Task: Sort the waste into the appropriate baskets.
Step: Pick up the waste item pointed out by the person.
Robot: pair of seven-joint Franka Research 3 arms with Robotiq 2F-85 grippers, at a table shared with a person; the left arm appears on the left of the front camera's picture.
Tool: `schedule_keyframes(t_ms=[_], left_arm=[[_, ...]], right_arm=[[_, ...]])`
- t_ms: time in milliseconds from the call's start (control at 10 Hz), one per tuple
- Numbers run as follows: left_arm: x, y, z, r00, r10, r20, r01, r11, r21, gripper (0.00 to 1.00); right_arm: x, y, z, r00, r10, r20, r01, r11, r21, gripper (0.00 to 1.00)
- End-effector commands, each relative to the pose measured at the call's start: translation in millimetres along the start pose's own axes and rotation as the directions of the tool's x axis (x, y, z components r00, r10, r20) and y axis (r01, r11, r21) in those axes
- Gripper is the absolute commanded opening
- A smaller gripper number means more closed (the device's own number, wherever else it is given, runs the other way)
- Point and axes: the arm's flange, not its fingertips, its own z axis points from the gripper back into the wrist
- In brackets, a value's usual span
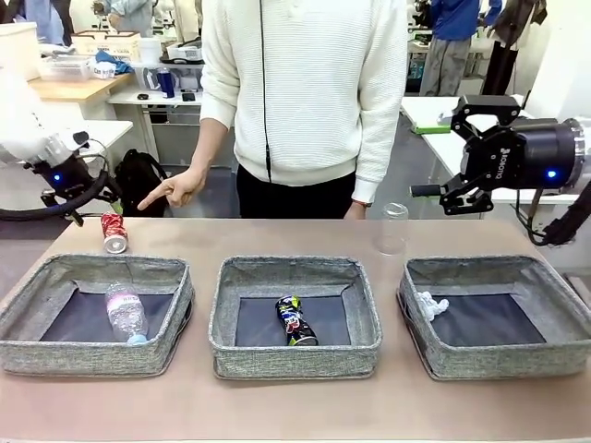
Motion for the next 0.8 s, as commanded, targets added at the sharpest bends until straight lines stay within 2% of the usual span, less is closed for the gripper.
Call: schedule_keyframes(t_ms=[0,100,300,600,700], left_arm=[[19.2,-5.2,-20.8,0.998,0.028,-0.049,-0.028,1.000,-0.007,1.00],[22.7,-4.2,-36.3,0.993,0.009,-0.119,-0.012,0.999,-0.031,1.00],[21.5,2.5,-52.4,0.987,0.039,-0.158,-0.041,0.999,-0.012,1.00],[20.3,0.9,-51.3,0.994,0.041,-0.096,-0.041,0.999,0.001,1.00],[22.1,0.1,-52.6,0.994,0.052,-0.095,-0.050,0.998,0.024,0.62]], right_arm=[[0.9,3.3,0.1,1.000,-0.009,-0.006,0.009,1.000,0.002,1.00],[0.9,3.3,0.1,1.000,-0.009,-0.006,0.009,1.000,0.002,1.00],[0.9,3.3,0.1,1.000,-0.009,-0.006,0.009,1.000,0.002,1.00],[0.9,3.3,0.1,1.000,-0.009,-0.006,0.009,1.000,0.002,1.00],[0.9,3.3,0.1,1.000,-0.009,-0.006,0.009,1.000,0.002,1.00]])
